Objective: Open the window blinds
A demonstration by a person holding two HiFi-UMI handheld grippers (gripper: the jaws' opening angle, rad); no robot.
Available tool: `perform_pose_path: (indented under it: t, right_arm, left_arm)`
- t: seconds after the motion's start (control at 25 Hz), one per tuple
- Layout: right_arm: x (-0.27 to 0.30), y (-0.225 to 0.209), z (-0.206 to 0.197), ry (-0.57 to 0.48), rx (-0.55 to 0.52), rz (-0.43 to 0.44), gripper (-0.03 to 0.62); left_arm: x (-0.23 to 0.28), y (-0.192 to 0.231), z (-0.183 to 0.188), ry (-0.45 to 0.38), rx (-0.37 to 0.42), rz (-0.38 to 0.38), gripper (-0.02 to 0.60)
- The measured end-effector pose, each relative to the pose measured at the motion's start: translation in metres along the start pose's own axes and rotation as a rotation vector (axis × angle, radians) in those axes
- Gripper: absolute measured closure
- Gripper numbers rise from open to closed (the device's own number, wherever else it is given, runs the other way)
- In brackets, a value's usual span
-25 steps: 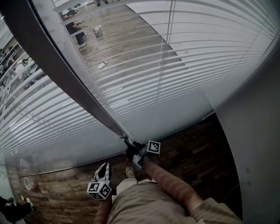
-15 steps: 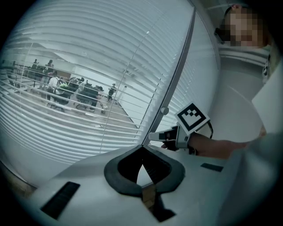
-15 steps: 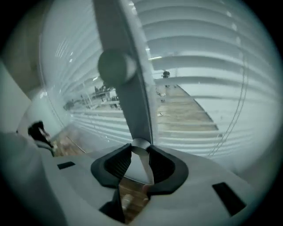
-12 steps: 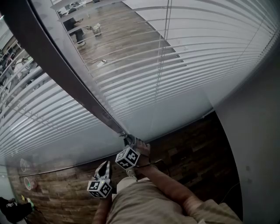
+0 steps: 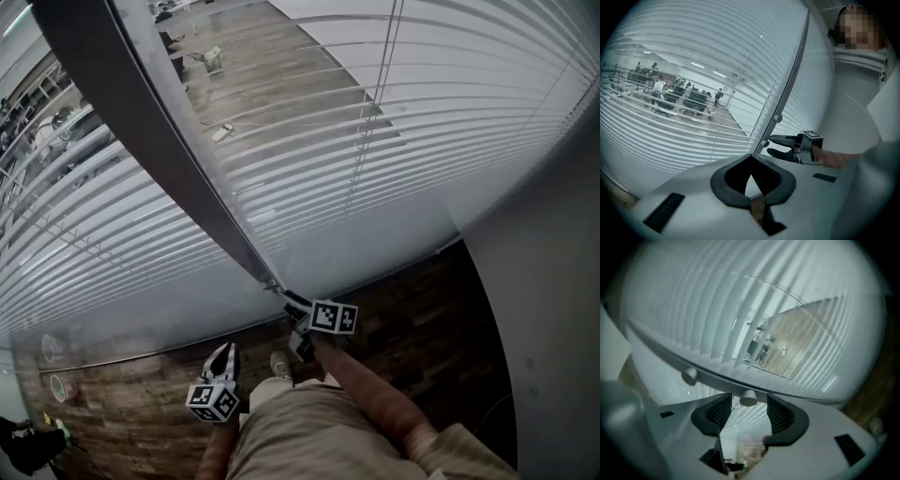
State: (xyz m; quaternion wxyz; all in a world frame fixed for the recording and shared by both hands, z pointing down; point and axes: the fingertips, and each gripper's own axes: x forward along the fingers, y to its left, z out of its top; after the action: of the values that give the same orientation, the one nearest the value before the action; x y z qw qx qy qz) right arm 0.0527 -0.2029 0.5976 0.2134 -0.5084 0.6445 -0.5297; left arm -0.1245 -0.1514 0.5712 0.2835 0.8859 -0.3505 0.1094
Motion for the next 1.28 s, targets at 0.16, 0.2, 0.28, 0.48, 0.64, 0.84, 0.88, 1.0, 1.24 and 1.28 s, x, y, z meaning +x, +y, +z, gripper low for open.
perform_pose_path:
  t: [0.16,0.2,0.28,0.48,0.64,0.84,0.88,1.0,1.24,1.28]
  right_arm:
    - [0.005,-0.007,0.003,-0.019,0.293,0.094,0.445]
    - [0.006,-0.006,0.003,-0.016,0.306,0.104,0.465]
    - [0.007,-0.004,0.003,-0.009,0.298,0.109,0.465]
    - [0.012,-0.004,-0.001,0.001,0.402,0.177,0.464]
    - [0.011,-0.003,0.001,-0.011,0.279,0.106,0.465]
    - [0.016,0.01,-0.005,0.184,-0.777,-0.359,0.465]
    - [0.017,0.01,-0.009,0.222,-0.993,-0.45,0.464]
    - [0.018,0.005,-0.014,0.272,-1.381,-0.619,0.464]
    - [0.019,0.001,-0.015,0.236,-1.347,-0.585,0.464]
    - [0.019,0.0,-0.015,0.22,-1.266,-0.545,0.464]
  left_arm:
    - [0.003,0.0,0.001,0.005,0.003,-0.011,0.569]
    - [0.005,-0.001,0.001,0.007,0.005,-0.014,0.569]
    - [0.008,-0.002,0.001,0.012,0.01,-0.021,0.569]
    - [0.012,-0.003,0.003,0.017,0.018,-0.031,0.569]
    - [0.013,-0.001,0.007,0.016,0.02,-0.033,0.569]
    - [0.016,0.0,0.006,0.022,0.022,-0.038,0.569]
    - [0.017,-0.001,0.006,0.023,0.023,-0.041,0.569]
    - [0.02,-0.003,0.006,0.026,0.027,-0.053,0.569]
    - [0.022,-0.002,0.005,0.033,0.027,-0.061,0.569]
    - [0.022,-0.002,0.005,0.033,0.026,-0.062,0.569]
